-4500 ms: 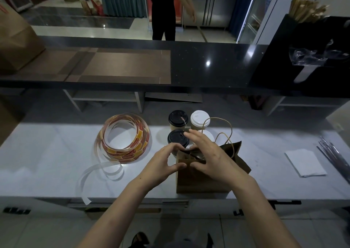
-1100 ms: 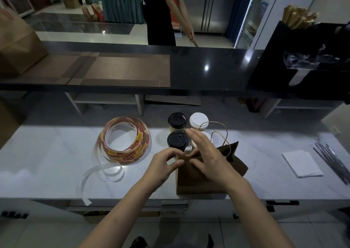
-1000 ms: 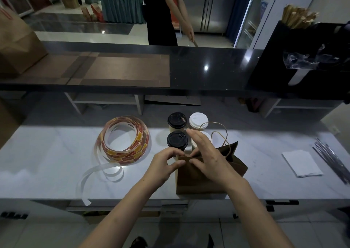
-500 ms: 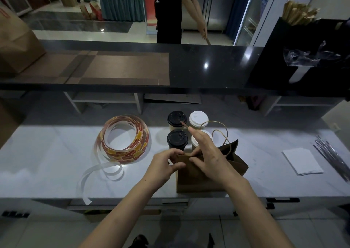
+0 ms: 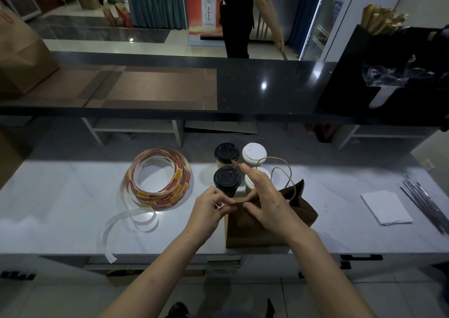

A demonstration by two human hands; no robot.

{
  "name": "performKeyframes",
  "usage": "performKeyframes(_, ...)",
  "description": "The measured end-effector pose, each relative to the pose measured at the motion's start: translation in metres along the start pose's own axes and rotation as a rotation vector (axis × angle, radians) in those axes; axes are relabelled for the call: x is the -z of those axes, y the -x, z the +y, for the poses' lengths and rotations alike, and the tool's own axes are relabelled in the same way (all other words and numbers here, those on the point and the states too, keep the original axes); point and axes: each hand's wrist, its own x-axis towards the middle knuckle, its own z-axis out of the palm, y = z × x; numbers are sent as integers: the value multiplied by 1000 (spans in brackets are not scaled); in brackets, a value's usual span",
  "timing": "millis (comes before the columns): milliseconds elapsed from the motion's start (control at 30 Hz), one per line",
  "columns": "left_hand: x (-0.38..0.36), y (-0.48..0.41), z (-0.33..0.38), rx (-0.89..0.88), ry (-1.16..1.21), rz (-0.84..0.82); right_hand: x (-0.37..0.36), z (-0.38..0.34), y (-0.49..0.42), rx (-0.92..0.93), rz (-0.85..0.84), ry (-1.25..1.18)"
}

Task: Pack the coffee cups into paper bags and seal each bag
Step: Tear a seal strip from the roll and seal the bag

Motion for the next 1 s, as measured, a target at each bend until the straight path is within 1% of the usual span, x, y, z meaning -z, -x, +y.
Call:
performKeyframes(100,-1,0,-1,-40,-33,19,0,1,0,12,11,-13)
performKeyframes(200,-1,1,-1,-43,-28,32,1,1,0,16,50,-50)
performKeyframes(300,1,2,1,-24,11,25,-2,-1,-2,12,194,-142)
performKeyframes(433,2,3,3,-20,30,33,-1,-11,-8,-72,413,-382)
performKeyframes(533,2,3,4,-24,25,39,5,-17,-14,-110,475,-479)
performKeyframes(600,2,3,3,-28,20,38,11,-19,-16,-107,451,-507)
performKeyframes(733,3,0,4,-40,17,14,22,-19,-17,-71,328,-507)
performKeyframes(800,2,0,3,-61,8,19,26,-17,-17,-50,241,-406)
performKeyframes(933,2,1,-1,-49,31,29,22,-14,-15,-24,-25,-131)
performKeyframes(1000,1,1,-1,-38,47,27,16,-13,-14,7,-61,-27)
